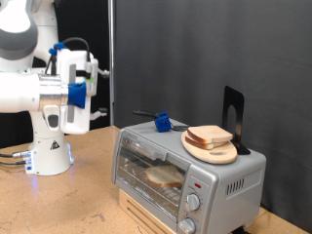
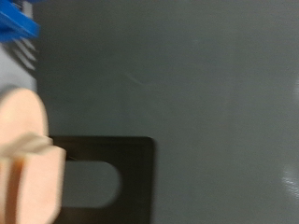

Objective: Make a piece of toast with the oven

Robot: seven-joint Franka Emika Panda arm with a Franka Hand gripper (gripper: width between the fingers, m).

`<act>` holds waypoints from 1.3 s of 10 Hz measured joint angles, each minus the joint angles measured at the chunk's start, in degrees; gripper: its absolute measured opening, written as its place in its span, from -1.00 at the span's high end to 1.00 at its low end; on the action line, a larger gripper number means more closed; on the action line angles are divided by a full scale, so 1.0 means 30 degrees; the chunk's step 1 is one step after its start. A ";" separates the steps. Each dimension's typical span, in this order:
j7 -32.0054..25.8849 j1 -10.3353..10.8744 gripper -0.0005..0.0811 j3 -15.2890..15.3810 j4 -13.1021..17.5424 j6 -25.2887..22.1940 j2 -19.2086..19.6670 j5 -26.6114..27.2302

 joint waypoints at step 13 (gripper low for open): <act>-0.1761 0.0031 -0.68 0.0323 0.6221 0.2362 0.7390 0.2458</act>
